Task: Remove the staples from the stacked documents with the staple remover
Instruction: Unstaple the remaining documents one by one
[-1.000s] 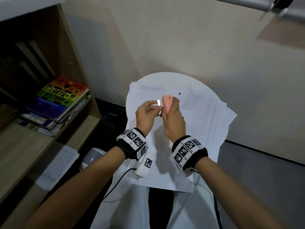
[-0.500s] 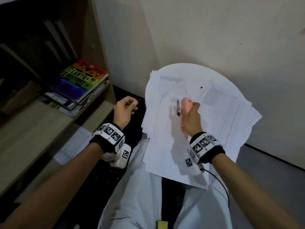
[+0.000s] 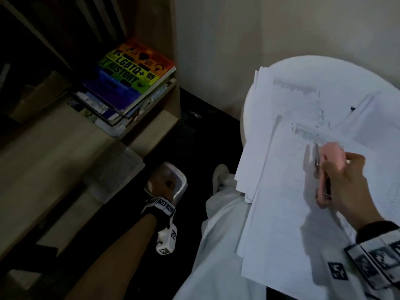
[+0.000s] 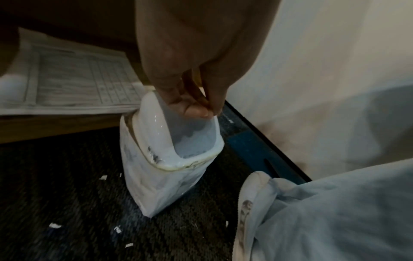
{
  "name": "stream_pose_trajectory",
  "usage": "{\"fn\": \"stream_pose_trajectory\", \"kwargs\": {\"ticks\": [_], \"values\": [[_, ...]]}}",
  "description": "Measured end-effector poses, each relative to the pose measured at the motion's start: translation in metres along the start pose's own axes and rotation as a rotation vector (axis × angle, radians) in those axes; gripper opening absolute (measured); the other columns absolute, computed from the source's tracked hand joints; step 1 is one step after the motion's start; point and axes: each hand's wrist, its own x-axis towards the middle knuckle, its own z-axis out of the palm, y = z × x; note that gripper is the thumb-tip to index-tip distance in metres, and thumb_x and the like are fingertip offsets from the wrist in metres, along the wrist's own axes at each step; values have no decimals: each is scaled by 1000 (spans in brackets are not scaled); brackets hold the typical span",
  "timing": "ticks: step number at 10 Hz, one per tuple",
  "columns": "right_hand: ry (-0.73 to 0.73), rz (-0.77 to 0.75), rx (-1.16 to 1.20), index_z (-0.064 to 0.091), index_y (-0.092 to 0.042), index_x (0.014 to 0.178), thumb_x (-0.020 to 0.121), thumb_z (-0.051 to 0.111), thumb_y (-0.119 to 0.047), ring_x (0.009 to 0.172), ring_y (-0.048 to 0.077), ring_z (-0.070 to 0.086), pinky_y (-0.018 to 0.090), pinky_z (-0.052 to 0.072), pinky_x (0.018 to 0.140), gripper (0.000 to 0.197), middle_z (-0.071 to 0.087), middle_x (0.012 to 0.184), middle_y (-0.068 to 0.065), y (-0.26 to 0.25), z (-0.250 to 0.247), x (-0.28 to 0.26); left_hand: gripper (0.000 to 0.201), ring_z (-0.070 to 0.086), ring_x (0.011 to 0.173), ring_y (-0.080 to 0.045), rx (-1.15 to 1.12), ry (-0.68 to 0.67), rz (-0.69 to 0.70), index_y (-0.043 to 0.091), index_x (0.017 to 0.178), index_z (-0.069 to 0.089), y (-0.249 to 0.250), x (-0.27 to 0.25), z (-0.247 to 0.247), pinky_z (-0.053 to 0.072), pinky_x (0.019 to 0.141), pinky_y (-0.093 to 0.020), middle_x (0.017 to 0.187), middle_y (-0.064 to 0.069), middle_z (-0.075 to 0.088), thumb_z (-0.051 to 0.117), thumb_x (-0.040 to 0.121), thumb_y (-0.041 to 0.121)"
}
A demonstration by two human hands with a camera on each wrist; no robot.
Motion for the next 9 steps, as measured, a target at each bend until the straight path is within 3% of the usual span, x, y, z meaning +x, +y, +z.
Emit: {"fn": "stream_pose_trajectory", "kwargs": {"ticks": [1,2,3,4,5,6,7,8,9], "values": [[10,42,-22,34,-20,125,98,44,-28,61,29,58,42,52,61,29,59,88,16,8,0,7,36,35,61,4,46,-21,-93,34,67,44,-12,13,16,35,71,-14,69,16,37,58,90,10],[-19,5,-35,46,-5,116,99,44,-19,46,33,53,39,49,52,23,51,69,23,9,1,9,46,43,79,-15,72,-54,-167,39,63,32,-19,15,24,32,78,-22,67,20,32,56,92,13],[-60,-73,-28,48,0,106,99,42,-14,52,40,51,36,43,50,17,49,65,27,2,1,1,42,43,84,-16,70,-101,-157,39,65,37,-26,18,28,33,78,-22,67,20,33,57,91,12],[-54,-38,-23,48,-2,111,99,43,-15,53,39,51,41,46,51,19,51,72,31,3,4,3,28,41,79,-18,9,-178,-104,27,75,51,-33,21,31,33,72,-32,64,9,36,53,90,4],[-12,65,-13,38,-15,128,98,45,-23,59,31,56,48,53,63,31,60,85,21,5,3,8,24,42,62,-28,-85,-182,-48,9,65,51,-33,21,26,32,66,-36,56,-1,40,50,82,-8],[-16,44,14,32,-21,120,99,43,-18,61,28,55,36,48,59,24,59,85,10,-4,1,0,21,50,78,-19,69,-134,-45,20,77,52,-12,5,5,36,74,-26,78,-1,53,59,86,3],[-16,54,28,32,-13,128,99,43,-19,71,27,55,31,45,59,32,56,99,13,-15,1,-8,25,48,82,-17,118,-105,24,26,68,51,14,-5,-16,35,75,-25,76,-1,54,59,87,12],[2,103,127,33,-14,133,96,46,-23,84,31,60,43,53,75,39,55,109,13,-19,-7,-11,18,62,86,-31,7,-72,142,8,100,66,52,-14,-34,44,74,-33,93,-16,66,54,89,16],[75,58,235,41,-16,124,91,55,-31,91,33,63,51,54,81,40,60,109,12,-13,-24,-18,21,51,67,-17,-125,33,359,2,110,53,112,-52,-46,42,69,-31,93,-10,54,57,90,8]]}}
